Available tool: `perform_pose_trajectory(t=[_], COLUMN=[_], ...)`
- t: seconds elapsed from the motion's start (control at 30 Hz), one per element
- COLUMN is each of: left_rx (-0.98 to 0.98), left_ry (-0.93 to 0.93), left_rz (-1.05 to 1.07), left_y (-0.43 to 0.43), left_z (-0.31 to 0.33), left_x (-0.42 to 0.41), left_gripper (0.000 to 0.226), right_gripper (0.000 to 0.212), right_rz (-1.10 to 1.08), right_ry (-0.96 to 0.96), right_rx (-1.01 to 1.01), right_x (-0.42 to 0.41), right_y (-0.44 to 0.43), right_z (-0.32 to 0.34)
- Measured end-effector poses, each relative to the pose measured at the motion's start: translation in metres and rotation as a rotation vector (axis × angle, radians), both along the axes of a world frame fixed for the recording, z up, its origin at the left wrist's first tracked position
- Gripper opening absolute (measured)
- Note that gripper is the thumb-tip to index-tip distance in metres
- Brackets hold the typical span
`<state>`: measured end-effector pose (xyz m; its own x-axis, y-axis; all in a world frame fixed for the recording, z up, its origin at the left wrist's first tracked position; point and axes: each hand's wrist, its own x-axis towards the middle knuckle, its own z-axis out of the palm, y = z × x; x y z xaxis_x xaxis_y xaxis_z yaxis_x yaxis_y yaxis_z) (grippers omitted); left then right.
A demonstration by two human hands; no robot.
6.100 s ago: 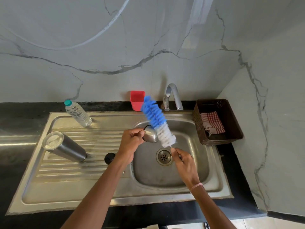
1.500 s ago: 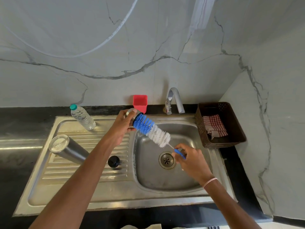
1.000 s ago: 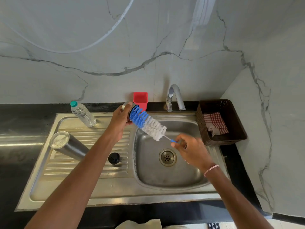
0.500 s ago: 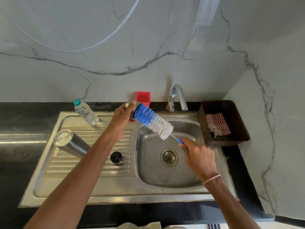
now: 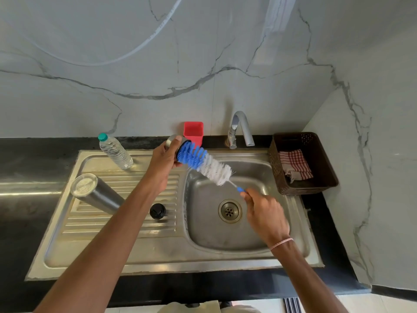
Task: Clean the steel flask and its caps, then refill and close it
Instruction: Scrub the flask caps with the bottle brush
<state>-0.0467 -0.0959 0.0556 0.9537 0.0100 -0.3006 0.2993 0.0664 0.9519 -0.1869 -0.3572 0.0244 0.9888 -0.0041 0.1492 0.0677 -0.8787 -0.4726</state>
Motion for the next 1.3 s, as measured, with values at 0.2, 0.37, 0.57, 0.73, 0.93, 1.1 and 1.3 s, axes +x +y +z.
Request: perform_pose_trajectory(t=[0.2,0.37,0.57,0.73,0.93,1.1,1.3], left_rx=[0.017,0.041,0.052,0.084,0.073,0.106,0.047], left_ry=[0.009,0.005,-0.003,0.021,-0.014,-0.026,0.002], left_rz=[-0.035,0.016,-0.008,0.029,-0.042,-0.04,0.015], left_y=[0.002,-0.002,0.001,0.006,0.001,0.007,0.002], left_z=[0.004,0.003,0.007,0.009,0.009,0.005,-0.001], left_x=[0.0,-0.005,-0.005,-0.004,-0.008,-0.003,-0.005], left_gripper=[0.032,0.026,0.032,0.044,0.044,0.034,0.026], right_gripper=[0.042,0.01,0.04,0.022,0.025,0.019,0.011], right_rz=[-0.084,-0.086,-0.077,-0.021,0.055,0.018,-0.057], right_ry=[0.67,-0.025,0.667,0.074,0.608,0.47,-0.168], right_rx=[0.964,-0.215,1.027,-0.055,0.679,0.543,-0.217], right_x=[-0.006,-0.017,-0.004,-0.011,-0.011,-0.004,-0.01], right_y=[0.009,0.012,0.012,0.005,0.006,-0.002,0.0], right_z=[0.008,-0.008,0.021,0.005,0.016,0.016,0.009])
